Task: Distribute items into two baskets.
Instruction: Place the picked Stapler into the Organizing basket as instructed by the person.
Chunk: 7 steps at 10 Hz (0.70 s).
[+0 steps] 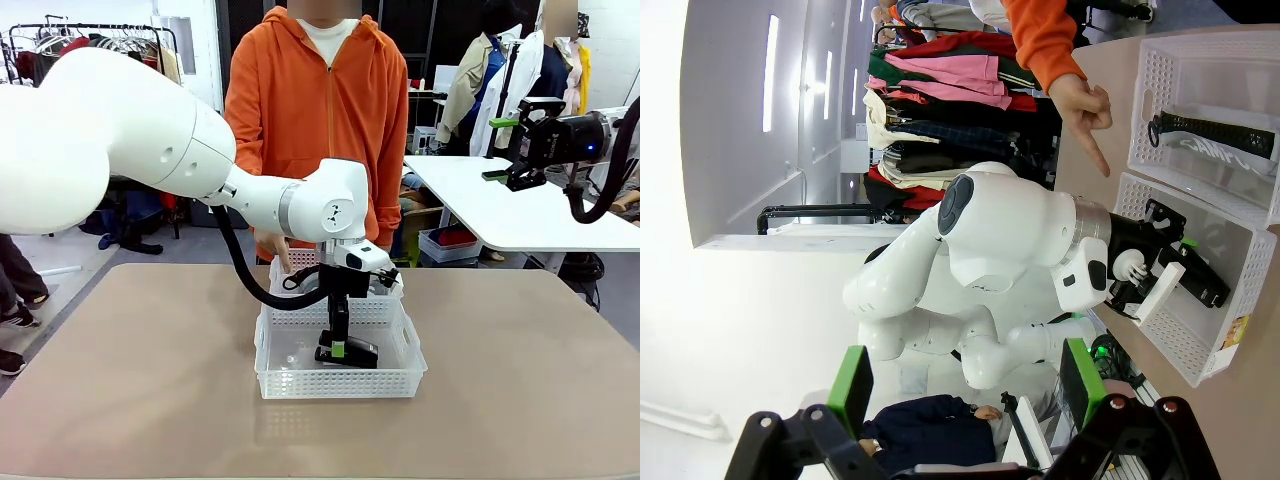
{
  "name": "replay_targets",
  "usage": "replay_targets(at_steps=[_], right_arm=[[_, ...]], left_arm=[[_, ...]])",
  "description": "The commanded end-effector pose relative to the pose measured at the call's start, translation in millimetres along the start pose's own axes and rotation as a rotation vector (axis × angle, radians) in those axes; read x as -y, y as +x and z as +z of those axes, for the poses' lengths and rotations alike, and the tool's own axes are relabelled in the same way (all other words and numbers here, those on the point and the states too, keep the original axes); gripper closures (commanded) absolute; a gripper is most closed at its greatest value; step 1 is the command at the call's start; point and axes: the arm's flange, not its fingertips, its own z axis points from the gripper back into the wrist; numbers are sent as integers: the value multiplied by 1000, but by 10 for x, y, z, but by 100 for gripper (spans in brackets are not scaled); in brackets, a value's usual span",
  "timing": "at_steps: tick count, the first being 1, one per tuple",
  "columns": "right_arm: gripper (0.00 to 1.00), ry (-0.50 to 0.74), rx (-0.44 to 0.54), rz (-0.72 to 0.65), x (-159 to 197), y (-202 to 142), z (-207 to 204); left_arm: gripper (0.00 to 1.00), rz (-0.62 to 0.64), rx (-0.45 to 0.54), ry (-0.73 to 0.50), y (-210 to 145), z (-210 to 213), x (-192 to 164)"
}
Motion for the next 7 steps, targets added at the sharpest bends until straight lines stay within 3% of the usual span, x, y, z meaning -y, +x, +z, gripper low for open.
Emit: replay_targets(at_steps=[1,7], right_arm=[[0,0,-1,4,-25,-2,6],[0,0,-1,4,-25,-2,6]], left_arm=[[0,20,-9,17,-121,28,99],[0,49,13,45,-265,241,213]])
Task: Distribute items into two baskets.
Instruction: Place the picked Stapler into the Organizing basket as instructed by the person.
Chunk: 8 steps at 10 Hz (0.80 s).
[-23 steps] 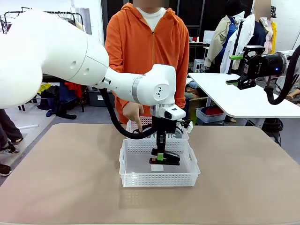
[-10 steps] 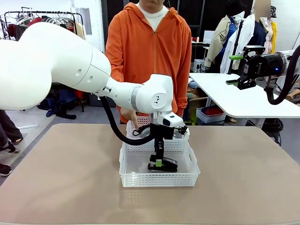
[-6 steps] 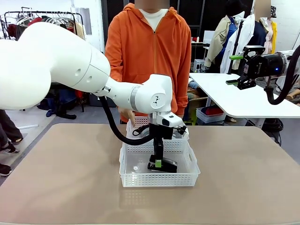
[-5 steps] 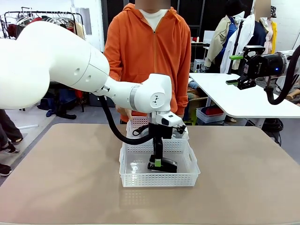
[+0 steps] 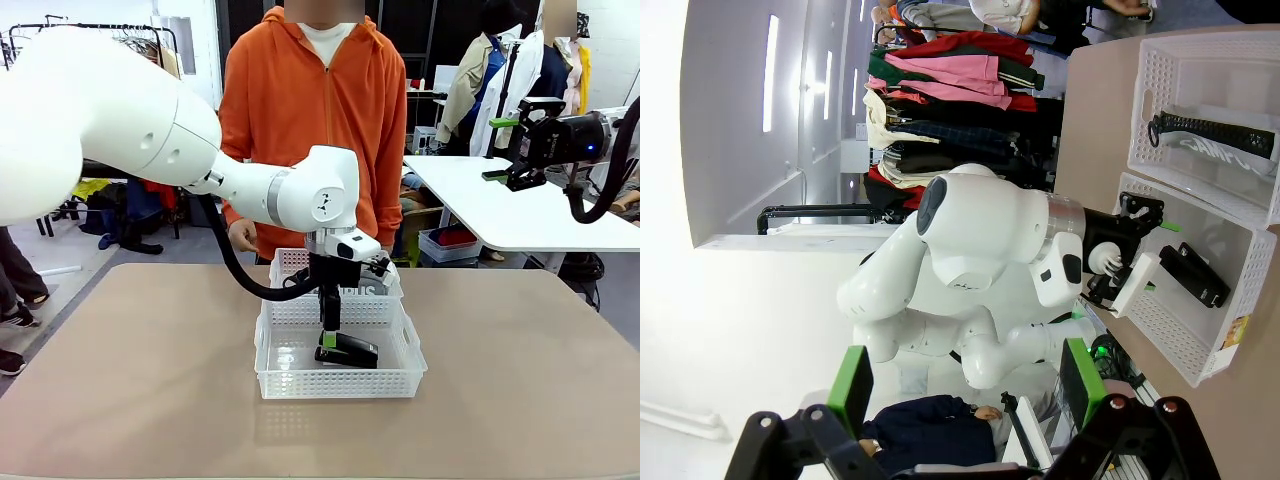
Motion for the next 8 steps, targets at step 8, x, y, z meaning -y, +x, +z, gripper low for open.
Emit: replay_targets(at_steps=[8], right_arm=[[0,0,-1,4,-25,-2,6]], left_arm=[[0,19,5,26,-63,147,50]])
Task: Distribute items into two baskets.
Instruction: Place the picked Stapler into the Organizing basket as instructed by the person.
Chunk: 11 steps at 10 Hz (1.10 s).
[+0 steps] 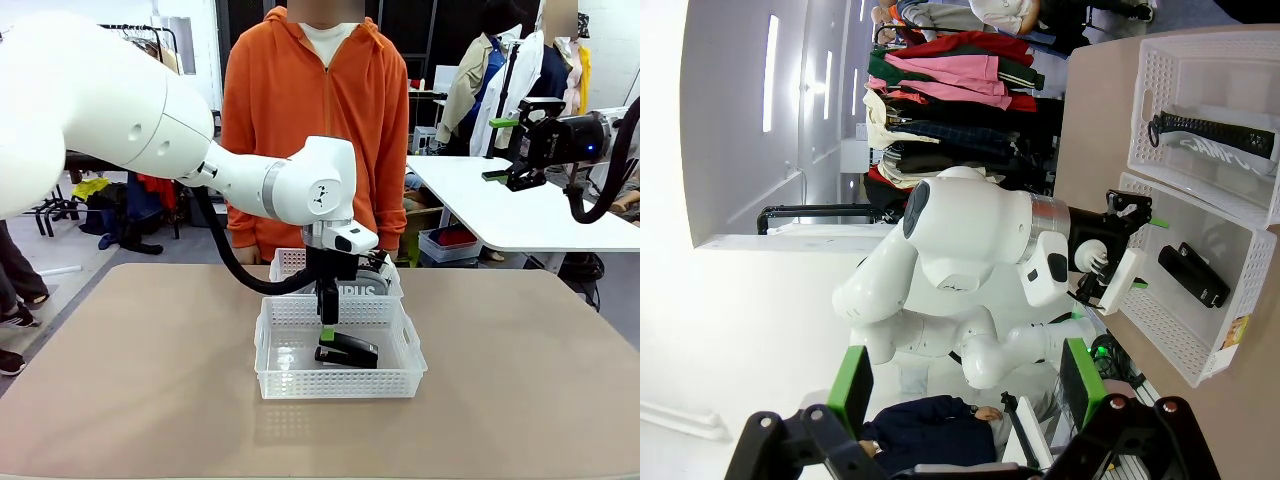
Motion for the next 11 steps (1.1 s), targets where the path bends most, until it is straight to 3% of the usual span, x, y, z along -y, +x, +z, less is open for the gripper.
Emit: replay_targets(at_steps=[1,8,11], right_arm=[[0,0,-1,4,-25,-2,6],[0,0,-1,4,-25,-2,6],[0,0,-1,4,-25,-2,6]], left_arm=[[0,-8,1,3,-11,21,9],[0,0,0,-1,2,-4,-3],[0,177,25,-168,-208,251,70]])
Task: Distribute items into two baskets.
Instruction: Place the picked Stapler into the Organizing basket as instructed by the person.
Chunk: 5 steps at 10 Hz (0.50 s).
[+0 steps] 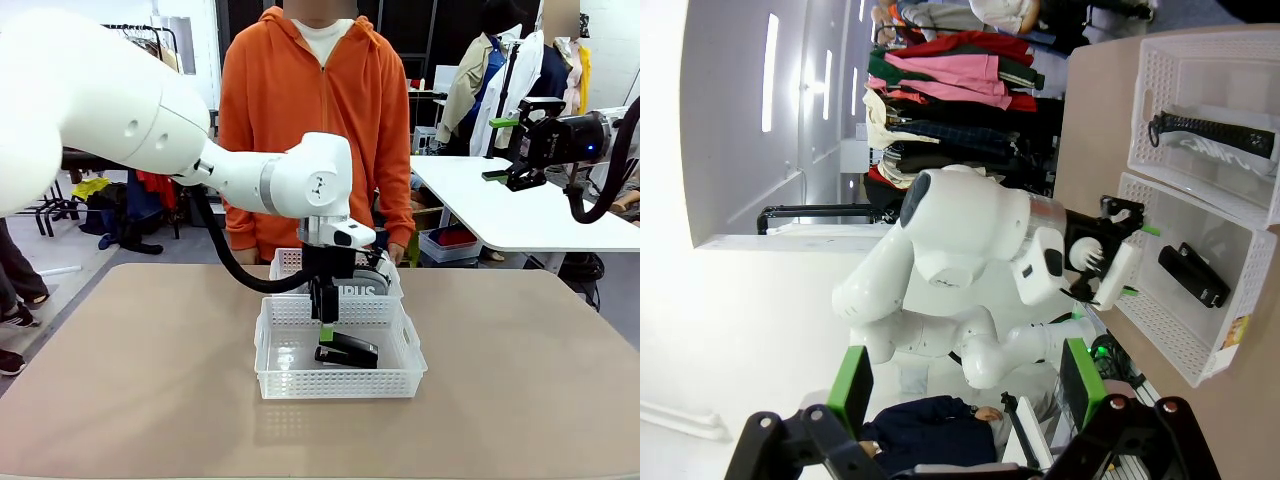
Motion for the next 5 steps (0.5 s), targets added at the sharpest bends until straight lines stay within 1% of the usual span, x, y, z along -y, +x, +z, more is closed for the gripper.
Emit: replay_targets(at_steps=[1,2,3,4,5], right_arm=[[0,0,-1,4,-25,-2,6],[0,0,-1,4,-25,-2,6],[0,0,-1,4,-25,-2,6],[0,0,-1,4,-25,-2,6],[0,0,-1,4,-25,-2,6]], left_arm=[[0,159,62,-102,-252,312,48],[0,202,72,-144,-508,453,-1],[0,203,75,-182,-630,548,29],[0,233,95,-258,-884,697,39],[0,258,155,-305,-1086,815,8]])
